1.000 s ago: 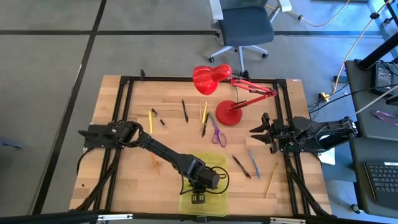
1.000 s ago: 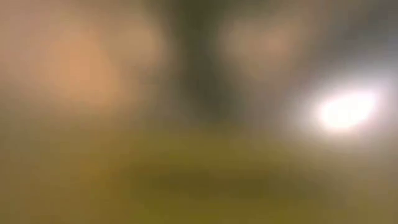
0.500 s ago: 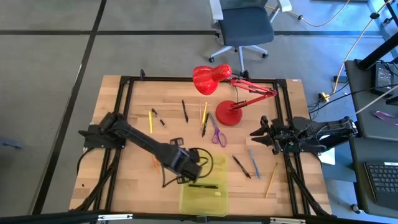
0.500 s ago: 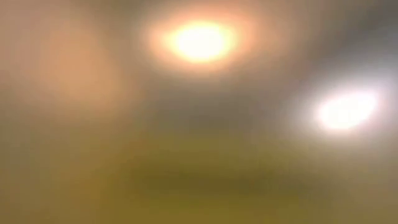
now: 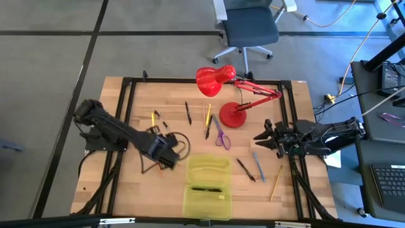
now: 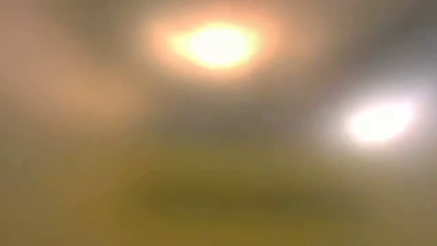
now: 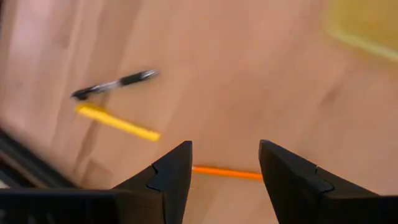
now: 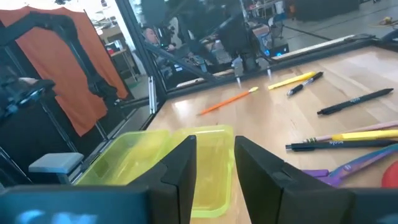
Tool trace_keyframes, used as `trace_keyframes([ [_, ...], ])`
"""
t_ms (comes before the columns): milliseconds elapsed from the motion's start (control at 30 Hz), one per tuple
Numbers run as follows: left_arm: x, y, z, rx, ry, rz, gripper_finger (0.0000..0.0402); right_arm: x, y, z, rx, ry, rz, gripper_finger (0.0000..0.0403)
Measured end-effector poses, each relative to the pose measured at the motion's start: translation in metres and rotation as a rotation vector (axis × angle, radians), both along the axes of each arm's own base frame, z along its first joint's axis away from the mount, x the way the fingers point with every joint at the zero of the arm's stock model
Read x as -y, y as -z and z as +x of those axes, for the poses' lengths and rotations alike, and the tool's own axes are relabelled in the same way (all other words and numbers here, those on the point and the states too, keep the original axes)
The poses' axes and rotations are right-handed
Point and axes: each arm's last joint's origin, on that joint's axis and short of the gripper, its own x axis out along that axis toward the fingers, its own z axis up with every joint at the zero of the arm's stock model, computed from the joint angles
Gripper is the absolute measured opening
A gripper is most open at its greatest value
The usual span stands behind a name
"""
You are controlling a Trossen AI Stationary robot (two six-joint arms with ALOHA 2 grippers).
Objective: Pick & place school supplies into a supply box
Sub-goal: Put the orange pencil into the yellow supply box
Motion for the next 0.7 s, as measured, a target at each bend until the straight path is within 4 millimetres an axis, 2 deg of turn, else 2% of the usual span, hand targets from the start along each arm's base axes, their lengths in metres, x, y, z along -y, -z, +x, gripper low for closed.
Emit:
trace_keyframes([
  [200, -0.019, 0.011, -0.032, 0.056, -0.105, 0.081, 0.0184, 0.0, 0.003, 0.002, -0.036, 0.002, 0.02, 0.0114],
  [433, -0.022, 0.021, -0.041, 0.018, -0.134, 0.08, 0.0181, 0.0, 0.004, 0.003, -0.056, 0.003, 0.018, 0.0114],
  [567, -0.024, 0.021, -0.04, -0.05, 0.016, 0.086, 0.0182, 0.0, 0.004, 0.003, -0.057, 0.007, 0.014, 0.0114],
  [700, -0.028, 0.023, -0.038, -0.193, 0.287, 0.041, 0.0175, 0.001, 0.004, 0.003, -0.05, 0.038, 0.01, 0.0114],
])
